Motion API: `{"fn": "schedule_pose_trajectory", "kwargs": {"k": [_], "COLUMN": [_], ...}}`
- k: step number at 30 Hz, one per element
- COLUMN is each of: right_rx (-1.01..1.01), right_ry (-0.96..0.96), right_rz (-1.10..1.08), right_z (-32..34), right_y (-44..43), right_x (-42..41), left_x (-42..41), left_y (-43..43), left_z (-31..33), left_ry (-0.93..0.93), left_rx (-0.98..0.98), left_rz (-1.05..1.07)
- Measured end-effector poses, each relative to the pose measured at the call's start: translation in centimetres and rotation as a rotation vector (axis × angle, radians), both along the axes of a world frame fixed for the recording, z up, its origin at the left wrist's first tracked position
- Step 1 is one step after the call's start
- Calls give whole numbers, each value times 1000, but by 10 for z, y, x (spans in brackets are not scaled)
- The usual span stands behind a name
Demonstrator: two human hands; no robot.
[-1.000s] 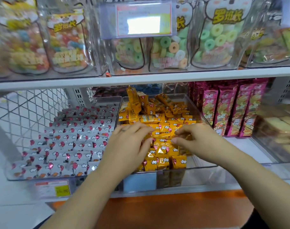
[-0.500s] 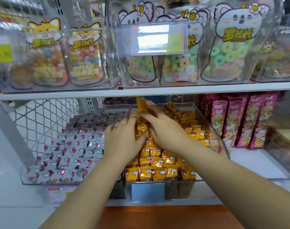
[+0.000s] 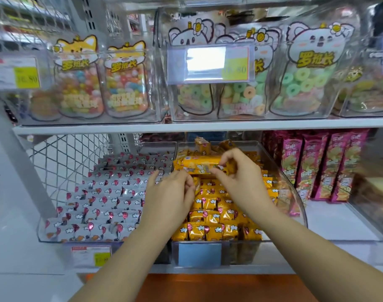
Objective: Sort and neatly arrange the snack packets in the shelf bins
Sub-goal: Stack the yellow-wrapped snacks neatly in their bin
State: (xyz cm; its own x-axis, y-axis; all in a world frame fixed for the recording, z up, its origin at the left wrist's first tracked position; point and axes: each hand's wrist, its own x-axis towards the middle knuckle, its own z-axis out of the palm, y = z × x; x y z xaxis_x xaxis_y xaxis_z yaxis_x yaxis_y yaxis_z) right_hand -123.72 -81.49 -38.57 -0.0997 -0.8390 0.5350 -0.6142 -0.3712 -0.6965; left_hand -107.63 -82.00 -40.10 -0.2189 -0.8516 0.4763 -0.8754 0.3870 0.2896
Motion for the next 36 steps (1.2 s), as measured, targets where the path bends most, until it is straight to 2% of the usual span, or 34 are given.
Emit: {"fn": "schedule_pose_trajectory", "kwargs": {"k": [4,11,16,19,23,28,31,33,36], "right_rx": [51,102,208,221,268,325,280,233,213], "right_ry": [-110,-276,-721,-803,-649,-221,-62,59,114], "right_rz": [-2,-20,49,101,87,121,99,47,41], "right_z": [6,9,2,4,2,5,2,-2,-9], "right_y": [23,49,59,64,66,73,71,68,66], "right_x": [-25,-65,-78,-83,-91,-99,-103,-104,-103], "left_x": [2,-13,-27,-35,-47,-71,-80,-85,-94], "left_y": [14,39,43,43,41,38,35,33,32], "left_z": [-1,16,29,33,37,43,47,50,53], "left_ry": [234,667,1050,1262,1418,1466,1535,1551,1488], "left_rx": [11,172,568,758,882,1011,1064,1079,1075], "left_rz": [-69,-137,-205,-250,-275,-276,-265,-264,-286]}}
